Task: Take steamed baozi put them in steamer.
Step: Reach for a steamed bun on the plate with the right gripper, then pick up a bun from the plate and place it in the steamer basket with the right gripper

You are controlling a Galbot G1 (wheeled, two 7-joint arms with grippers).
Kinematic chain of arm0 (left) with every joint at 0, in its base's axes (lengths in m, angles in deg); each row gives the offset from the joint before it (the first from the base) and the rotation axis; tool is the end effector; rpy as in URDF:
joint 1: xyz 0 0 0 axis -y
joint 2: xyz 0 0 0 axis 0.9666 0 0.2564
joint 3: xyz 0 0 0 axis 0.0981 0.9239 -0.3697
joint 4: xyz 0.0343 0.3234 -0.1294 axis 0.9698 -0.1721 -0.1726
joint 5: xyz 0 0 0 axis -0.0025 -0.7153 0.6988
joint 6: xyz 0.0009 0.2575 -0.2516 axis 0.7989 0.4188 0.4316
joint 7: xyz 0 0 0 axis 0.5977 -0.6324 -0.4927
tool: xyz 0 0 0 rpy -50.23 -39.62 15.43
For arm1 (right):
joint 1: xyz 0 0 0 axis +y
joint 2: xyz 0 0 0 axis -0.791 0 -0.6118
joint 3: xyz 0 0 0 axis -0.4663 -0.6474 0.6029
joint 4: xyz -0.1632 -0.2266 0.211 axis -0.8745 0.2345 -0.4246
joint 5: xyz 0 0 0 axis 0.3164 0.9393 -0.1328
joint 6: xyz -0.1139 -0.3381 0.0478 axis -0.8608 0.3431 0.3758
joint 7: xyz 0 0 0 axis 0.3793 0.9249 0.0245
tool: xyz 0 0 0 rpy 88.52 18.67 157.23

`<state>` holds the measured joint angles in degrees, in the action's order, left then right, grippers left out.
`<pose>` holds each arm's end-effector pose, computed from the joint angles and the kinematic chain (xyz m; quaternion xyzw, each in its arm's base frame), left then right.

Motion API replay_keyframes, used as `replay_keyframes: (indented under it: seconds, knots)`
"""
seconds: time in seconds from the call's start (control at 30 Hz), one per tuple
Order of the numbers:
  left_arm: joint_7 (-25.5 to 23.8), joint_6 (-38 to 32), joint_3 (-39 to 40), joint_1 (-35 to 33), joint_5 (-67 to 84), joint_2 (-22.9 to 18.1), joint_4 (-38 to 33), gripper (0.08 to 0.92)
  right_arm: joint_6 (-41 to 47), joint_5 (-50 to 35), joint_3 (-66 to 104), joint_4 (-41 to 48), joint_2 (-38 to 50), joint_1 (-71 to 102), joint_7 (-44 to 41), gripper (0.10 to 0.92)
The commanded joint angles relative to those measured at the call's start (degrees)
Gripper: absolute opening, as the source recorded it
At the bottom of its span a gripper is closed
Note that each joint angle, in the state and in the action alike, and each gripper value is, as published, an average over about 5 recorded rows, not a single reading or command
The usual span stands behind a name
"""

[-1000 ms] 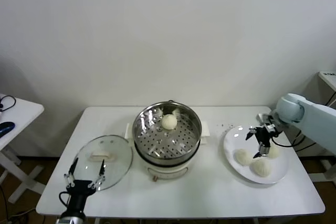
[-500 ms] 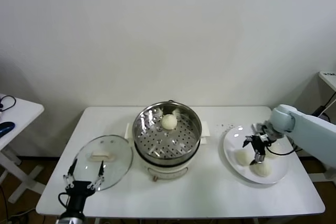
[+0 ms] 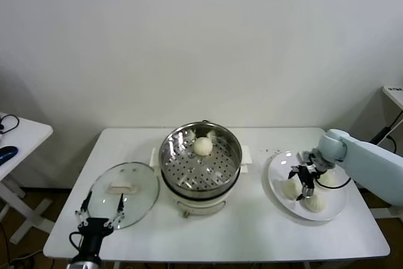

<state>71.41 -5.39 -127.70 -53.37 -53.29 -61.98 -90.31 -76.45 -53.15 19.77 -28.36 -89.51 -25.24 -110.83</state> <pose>0.1294 0.0824 -0.3581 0.0330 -0.9925 -0.1140 0.0287 0.5185 -0.1968 -0.2532 0.5465 -0.5315 0.4830 0.4308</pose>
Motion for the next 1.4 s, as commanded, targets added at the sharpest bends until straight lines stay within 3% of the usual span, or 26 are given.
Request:
replay_keyframes:
  seconds: [0.03,0.27,0.57,0.8,1.17,1.4]
  knots:
    - [0.0,0.0,0.1,0.0,0.0,0.0,-0.1,0.823,-0.3,0.5,0.5,0.7,-0.6,0.5,0.0,0.743]
    - [0.0,0.2,0.1,-0.1,0.1,-0.1,-0.5,0.823,-0.5,0.3,0.9,0.9,-0.9,0.3,-0.2,0.628]
    - [0.0,0.1,0.1,-0.2,0.0,-0.1,-0.5,0.823,0.1,-4.4,-1.4,0.0,-0.1,-5.3,-0.7,0.61]
    - [-0.1,0.1,0.1,-0.3,-0.1,0.1,-0.8,0.823,2.0,-18.2,-13.0,-1.1,-0.9,-21.3,-0.7,0.603]
    - [-0.2,0.4,1.6,-0.1,-1.0,-0.1,-1.4,0.823,5.7,-46.0,-31.2,0.1,-11.0,-45.7,-0.2,0.605]
    - [-0.2,0.6,2.2,0.1,-1.2,0.0,-1.9,0.823,8.4,-50.1,-31.6,-0.1,-18.2,-46.9,0.5,0.611]
